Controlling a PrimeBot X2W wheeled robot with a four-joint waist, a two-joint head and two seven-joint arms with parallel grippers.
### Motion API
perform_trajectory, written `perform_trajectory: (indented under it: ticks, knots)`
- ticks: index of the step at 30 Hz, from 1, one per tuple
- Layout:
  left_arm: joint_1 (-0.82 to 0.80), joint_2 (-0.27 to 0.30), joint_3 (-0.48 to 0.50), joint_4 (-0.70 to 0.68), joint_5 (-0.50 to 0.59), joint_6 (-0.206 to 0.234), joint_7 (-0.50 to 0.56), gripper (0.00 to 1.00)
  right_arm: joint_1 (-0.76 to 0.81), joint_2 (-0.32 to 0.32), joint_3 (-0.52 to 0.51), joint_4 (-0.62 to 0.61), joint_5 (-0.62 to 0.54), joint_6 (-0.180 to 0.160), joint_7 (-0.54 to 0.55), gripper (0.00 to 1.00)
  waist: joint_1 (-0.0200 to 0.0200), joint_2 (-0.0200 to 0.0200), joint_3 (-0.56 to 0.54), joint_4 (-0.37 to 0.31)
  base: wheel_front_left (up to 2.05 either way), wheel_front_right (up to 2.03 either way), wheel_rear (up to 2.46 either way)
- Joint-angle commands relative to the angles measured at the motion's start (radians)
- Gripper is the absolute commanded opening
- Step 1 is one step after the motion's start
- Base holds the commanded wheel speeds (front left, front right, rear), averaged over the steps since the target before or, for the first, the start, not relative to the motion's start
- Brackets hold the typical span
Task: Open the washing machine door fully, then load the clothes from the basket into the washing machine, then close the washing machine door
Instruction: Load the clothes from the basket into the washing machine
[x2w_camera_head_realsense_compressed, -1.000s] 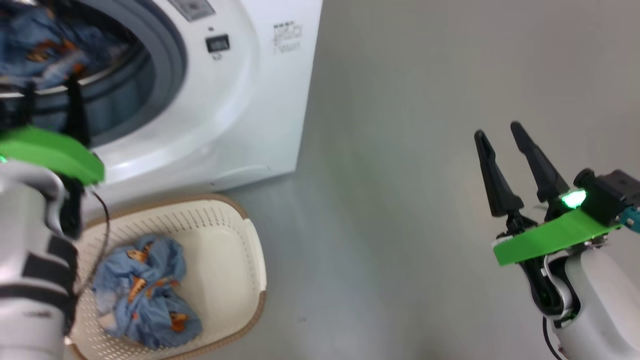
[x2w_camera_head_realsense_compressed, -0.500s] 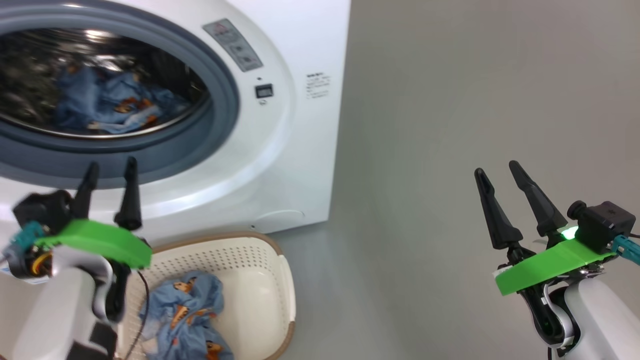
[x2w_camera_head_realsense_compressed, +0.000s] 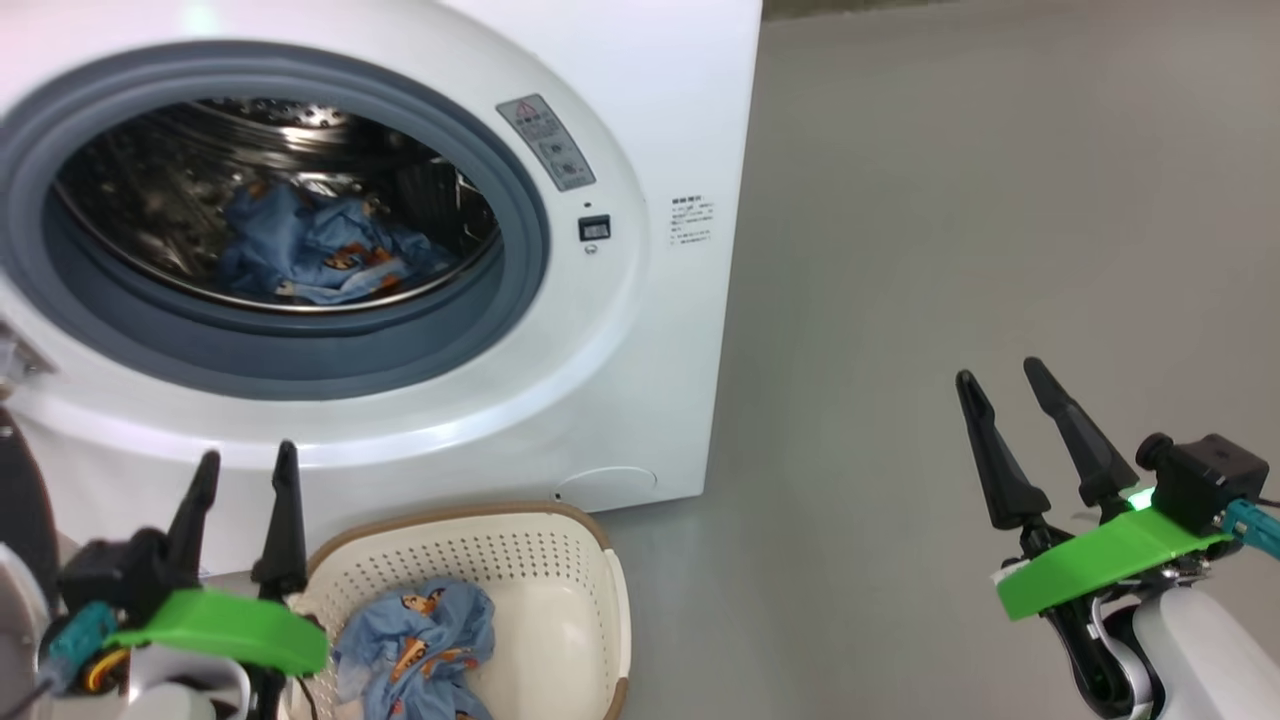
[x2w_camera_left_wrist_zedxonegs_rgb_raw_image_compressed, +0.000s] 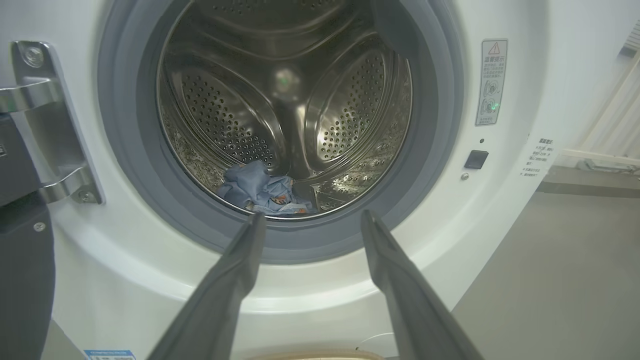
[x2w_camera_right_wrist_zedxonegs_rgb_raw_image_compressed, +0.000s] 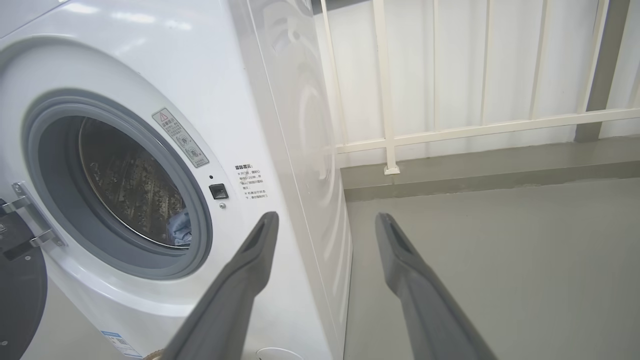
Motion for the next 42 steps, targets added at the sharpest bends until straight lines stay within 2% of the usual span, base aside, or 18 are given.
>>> perform_trajectory:
  ticks: [1,12,42]
  knots:
    - [0.013,0.025,0.043,-0.050,0.004,0.013,-0.006,1.00,0.012,-0.015,0.008,-0.019,-0.008,0.004,-0.005,1.00,0.0001,0.0000,-0.018,0.013,0.00,0.00,0.00]
    - [0.103,0.021,0.038,-0.139,0.017,0.059,-0.005,1.00,0.039,-0.022,-0.002,-0.010,-0.020,0.004,-0.005,1.00,0.0001,0.0000,-0.048,0.029,0.00,0.00,0.00]
    - [0.131,0.026,0.023,-0.196,0.002,0.090,0.004,1.00,0.034,-0.024,0.003,-0.010,-0.021,0.004,-0.005,1.00,0.0001,0.0000,-0.041,0.026,0.00,0.00,0.00]
